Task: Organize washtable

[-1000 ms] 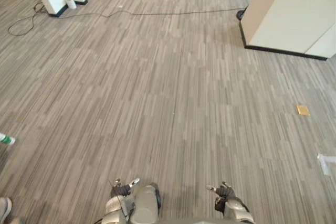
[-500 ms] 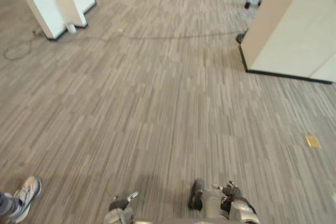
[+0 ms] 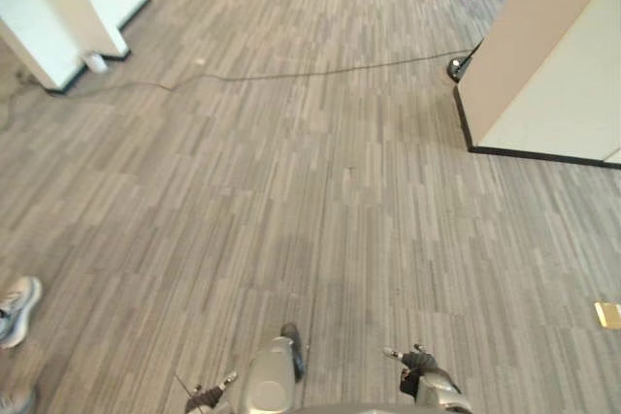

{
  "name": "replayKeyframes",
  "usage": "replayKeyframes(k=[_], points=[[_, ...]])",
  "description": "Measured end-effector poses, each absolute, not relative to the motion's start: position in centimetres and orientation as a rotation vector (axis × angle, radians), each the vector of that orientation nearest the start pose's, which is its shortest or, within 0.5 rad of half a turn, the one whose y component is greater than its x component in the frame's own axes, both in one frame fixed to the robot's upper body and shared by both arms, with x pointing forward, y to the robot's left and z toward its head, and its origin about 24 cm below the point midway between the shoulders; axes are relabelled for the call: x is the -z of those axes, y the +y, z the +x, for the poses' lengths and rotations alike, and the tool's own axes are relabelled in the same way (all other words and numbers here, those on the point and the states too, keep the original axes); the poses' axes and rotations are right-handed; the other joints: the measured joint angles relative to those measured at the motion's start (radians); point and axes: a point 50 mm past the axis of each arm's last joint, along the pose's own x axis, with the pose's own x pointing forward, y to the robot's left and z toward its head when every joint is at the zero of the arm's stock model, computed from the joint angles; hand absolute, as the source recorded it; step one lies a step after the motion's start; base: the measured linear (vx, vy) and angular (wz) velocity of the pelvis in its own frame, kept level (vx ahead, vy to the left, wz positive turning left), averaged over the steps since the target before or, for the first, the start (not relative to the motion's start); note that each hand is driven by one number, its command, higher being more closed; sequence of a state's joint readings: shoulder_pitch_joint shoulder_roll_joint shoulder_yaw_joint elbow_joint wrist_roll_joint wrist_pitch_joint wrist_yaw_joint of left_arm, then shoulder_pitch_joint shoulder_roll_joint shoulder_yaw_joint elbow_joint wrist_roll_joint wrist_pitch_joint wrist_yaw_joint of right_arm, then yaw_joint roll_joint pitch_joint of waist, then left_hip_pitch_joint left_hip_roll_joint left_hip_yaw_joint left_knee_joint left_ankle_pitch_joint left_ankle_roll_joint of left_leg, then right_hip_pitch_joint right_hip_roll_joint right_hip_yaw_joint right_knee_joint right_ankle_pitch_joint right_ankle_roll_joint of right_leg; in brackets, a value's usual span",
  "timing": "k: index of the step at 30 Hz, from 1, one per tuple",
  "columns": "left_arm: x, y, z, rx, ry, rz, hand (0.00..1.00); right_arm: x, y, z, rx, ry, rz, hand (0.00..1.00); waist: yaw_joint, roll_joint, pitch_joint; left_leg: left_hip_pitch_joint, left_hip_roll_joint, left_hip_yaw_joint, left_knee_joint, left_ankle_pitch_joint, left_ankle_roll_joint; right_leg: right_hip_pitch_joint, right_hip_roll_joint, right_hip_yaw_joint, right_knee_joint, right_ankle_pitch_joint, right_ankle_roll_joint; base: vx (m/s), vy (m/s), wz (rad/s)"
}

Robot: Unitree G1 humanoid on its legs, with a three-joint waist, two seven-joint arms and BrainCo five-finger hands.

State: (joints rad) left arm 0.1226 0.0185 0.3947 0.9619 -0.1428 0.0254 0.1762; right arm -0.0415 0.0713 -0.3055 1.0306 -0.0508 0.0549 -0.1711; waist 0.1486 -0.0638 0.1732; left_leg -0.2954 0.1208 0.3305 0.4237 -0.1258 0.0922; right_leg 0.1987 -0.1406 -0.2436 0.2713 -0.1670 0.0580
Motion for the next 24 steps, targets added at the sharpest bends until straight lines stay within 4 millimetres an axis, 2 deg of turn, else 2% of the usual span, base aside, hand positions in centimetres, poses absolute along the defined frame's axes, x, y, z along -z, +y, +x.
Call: replayKeyframes(k=[1,3,4,5,6,7,9,10,11,12,13,14,15,16,17,18,19,20,22,23,24], points=[[15.8,22.0,7.8,-0.644,1.088,-0.206,0.0,15.5,-16.4,13.3,0.351,1.072,0.089,0.0,-0.002,0.0,0.0,0.021,0.0,0.004,0.014,-0.026,0.008,-0.017,-0.011,0.008,0.081,0.012,0.02,0.63,0.26,-0.05],[15.9,22.1,8.0,-0.617,1.106,-0.178,0.0,15.5,-16.3,13.3,0.339,1.075,0.082,0.0,-0.004,0.002,0.002,0.104,-0.002,0.013,0.029,-0.092,0.019,-0.125,-0.055,0.032,0.426,0.095,0.102,0.48,0.178,-0.02],[15.9,22.2,7.9,-0.606,1.11,-0.163,0.0,15.5,-16.1,13.4,0.322,1.074,0.071,0.0,-0.011,0.011,0.008,0.167,-0.001,0.011,0.029,-0.114,0.023,-0.187,-0.08,0.017,0.638,0.108,0.094,0.55,0.168,0.01],[15.9,22.2,8.0,-0.607,1.108,-0.165,0.0,15.4,-16.1,13.4,0.321,1.07,0.071,0.0,-0.018,0.023,0.013,0.24,-0.003,-0.001,-0.002,-0.137,0.023,-0.239,-0.086,-0.012,0.758,0.093,0.065,0.43,0.095,0.04],[15.9,22.1,8.0,-0.606,1.107,-0.168,0.0,15.4,-16.1,13.5,0.32,1.065,0.071,0.0,-0.023,0.027,0.013,0.279,-0.003,-0.006,-0.031,-0.148,0.01,-0.267,-0.081,-0.026,0.789,0.08,0.045,0.45,0.05,0.0],[15.8,22.2,8.0,-0.609,1.106,-0.168,0.0,15.3,-16.1,13.7,0.314,1.052,0.064,0.0,-0.03,0.021,0.01,0.327,-0.014,-0.005,-0.08,-0.155,0.001,-0.335,-0.075,-0.038,0.804,0.049,0.028,0.43,0.004,0.05],[15.7,22.2,8.8,-0.601,1.089,-0.171,0.0,15.1,-16.5,13.9,0.317,1.036,0.05,0.0,-0.038,0.02,0.011,0.38,-0.034,-0.025,-0.13,-0.169,-0.006,-0.436,-0.069,-0.067,0.711,0.004,0.01,0.35,-0.021,0.27],[15.7,22.0,8.8,-0.596,1.09,-0.172,0.0,14.9,-17.0,14.4,0.318,1.022,0.031,0.0,-0.057,0.025,0.013,0.41,-0.037,-0.046,-0.146,-0.173,-0.017,-0.46,-0.068,-0.118,0.556,-0.017,0.006,0.37,-0.077,0.68],[15.7,21.9,9.0,-0.587,1.09,-0.167,0.0,14.8,-17.5,14.4,0.319,1.017,0.009,0.0,-0.073,0.031,0.017,0.435,-0.035,-0.074,-0.142,-0.195,-0.028,-0.466,-0.049,-0.135,0.366,-0.01,0.005,0.38,-0.09,0.78],[15.7,22.0,8.9,-0.586,1.092,-0.166,0.0,14.9,-17.7,14.3,0.32,1.021,0.0,0.0,-0.077,0.03,0.017,0.443,-0.034,-0.086,-0.134,-0.209,-0.04,-0.463,-0.034,-0.124,0.272,-0.002,0.011,0.46,-0.13,0.81],[15.8,22.0,8.5,-0.573,1.101,-0.152,0.0,14.9,-17.9,14.0,0.322,1.024,-0.013,0.0,-0.077,0.028,0.016,0.461,-0.029,-0.097,-0.101,-0.25,-0.069,-0.463,-0.008,-0.082,0.16,0.033,-0.01,0.45,-0.138,0.8],[15.8,22.4,7.9,-0.57,1.112,-0.129,0.0,14.9,-17.8,13.7,0.318,1.025,-0.021,0.0,-0.076,0.015,0.014,0.462,-0.02,-0.105,0.009,-0.298,-0.131,-0.461,0.0,-0.052,0.165,0.088,-0.048,0.49,-0.177,0.81],[15.6,23.0,8.0,-0.571,1.103,-0.103,0.0,15.0,-17.4,13.6,0.303,1.028,-0.023,0.0,-0.076,-0.012,0.017,0.43,-0.019,-0.114,0.122,-0.308,-0.149,-0.454,-0.004,-0.045,0.171,0.135,-0.073,0.53,-0.237,0.68],[15.7,22.6,8.2,-0.563,1.102,-0.107,0.0,14.7,-17.9,14.0,0.292,1.004,-0.048,0.0,-0.073,0.032,0.027,0.344,0.047,-0.146,0.365,-0.289,-0.162,-0.448,0.027,-0.053,0.241,0.113,-0.087,0.48,-0.197,0.13],[15.9,21.8,7.9,-0.557,1.118,-0.125,0.0,14.2,-18.1,14.8,0.287,0.962,-0.064,0.0,-0.066,0.048,0.019,0.29,0.109,-0.145,0.511,-0.213,-0.166,-0.423,0.061,-0.052,0.233,0.068,-0.1,0.46,-0.142,-0.2],[15.9,21.9,7.9,-0.56,1.118,-0.129,0.0,13.9,-18.0,15.1,0.288,0.943,-0.06,0.0,-0.063,0.056,0.019,0.263,0.131,-0.138,0.564,-0.164,-0.16,-0.417,0.078,-0.046,0.22,0.064,-0.105,0.4,-0.054,-0.58],[15.9,22.0,7.7,-0.557,1.123,-0.122,0.0,13.9,-17.5,15.3,0.287,0.939,-0.041,0.0,-0.051,0.057,0.016,0.23,0.16,-0.134,0.601,-0.155,-0.155,-0.408,0.092,-0.033,0.184,0.069,-0.112,0.3,-0.037,-0.41],[15.8,22.2,8.0,-0.553,1.114,-0.113,0.0,14.1,-17.5,15.2,0.297,0.953,-0.028,0.0,-0.057,0.054,0.015,0.208,0.173,-0.118,0.557,-0.2,-0.158,-0.39,0.096,-0.034,0.136,0.081,-0.115,0.34,-0.059,-0.15],[15.6,22.3,8.7,-0.526,1.094,-0.086,0.0,14.9,-17.5,13.9,0.333,1.031,0.02,0.0,-0.068,0.044,0.016,0.203,0.17,-0.064,0.275,-0.232,-0.169,-0.318,0.095,-0.035,-0.016,0.134,-0.102,0.34,-0.019,0.12],[15.6,22.3,8.6,-0.529,1.094,-0.088,0.0,15.2,-18.0,13.4,0.369,1.053,0.044,0.0,-0.075,0.042,0.013,0.215,0.149,-0.068,0.091,-0.212,-0.191,-0.29,0.09,-0.034,-0.079,0.163,-0.089,0.29,0.073,-0.14],[15.7,22.1,8.4,-0.529,1.104,-0.093,0.0,15.3,-18.7,13.0,0.392,1.07,0.042,0.0,-0.075,0.051,0.009,0.224,0.138,-0.068,-0.049,-0.106,-0.209,-0.278,0.093,-0.021,-0.104,0.171,-0.078,0.21,0.107,-0.28]])
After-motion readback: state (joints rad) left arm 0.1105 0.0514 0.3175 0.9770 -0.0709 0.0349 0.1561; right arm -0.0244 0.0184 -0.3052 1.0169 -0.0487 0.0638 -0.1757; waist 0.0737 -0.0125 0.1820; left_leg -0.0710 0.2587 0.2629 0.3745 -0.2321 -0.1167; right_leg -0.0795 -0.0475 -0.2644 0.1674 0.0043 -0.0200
